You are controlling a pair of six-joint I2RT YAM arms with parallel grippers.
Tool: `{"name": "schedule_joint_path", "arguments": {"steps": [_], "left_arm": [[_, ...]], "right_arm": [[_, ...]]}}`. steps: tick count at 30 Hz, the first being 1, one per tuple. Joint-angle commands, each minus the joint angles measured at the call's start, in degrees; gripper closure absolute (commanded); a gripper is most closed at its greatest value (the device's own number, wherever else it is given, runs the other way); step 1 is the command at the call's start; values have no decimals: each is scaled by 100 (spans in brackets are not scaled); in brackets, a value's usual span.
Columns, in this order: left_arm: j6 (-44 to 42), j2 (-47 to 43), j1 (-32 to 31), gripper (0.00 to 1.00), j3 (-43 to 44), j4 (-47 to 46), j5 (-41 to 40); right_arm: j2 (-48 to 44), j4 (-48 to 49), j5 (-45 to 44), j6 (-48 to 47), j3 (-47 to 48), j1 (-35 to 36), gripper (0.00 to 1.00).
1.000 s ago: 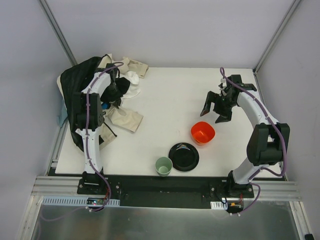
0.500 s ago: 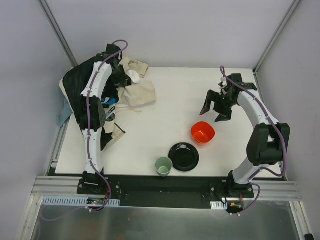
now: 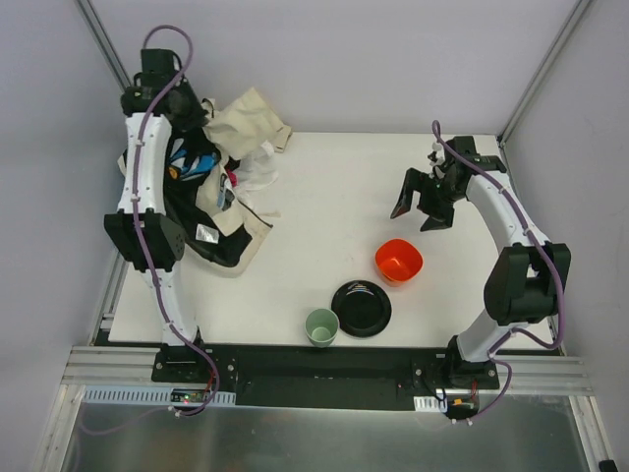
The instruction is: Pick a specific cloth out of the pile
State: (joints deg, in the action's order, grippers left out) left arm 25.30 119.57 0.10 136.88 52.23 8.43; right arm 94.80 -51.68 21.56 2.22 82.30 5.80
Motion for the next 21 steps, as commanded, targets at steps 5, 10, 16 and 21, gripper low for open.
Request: {"name": "schedule_joint_path", "arguments": {"steps": [5,10,16,21], "left_arm": [[133,-1321,1158,100,-661,-644,-1193],[221,-1656,1765,100,-1672,-565,-1318],[107,-1621,2126,100,-2674,-433,-1352],[28,-1358,2293,99,-3114,-380,-1265]], "right_arm": [[284,-246,111,-46,769,360,4],[503,-263,146,33,1182,623,4],[1048,-421,243,121,2121,1080,4],[1531,-615,305,279,2957,1493,4]]}}
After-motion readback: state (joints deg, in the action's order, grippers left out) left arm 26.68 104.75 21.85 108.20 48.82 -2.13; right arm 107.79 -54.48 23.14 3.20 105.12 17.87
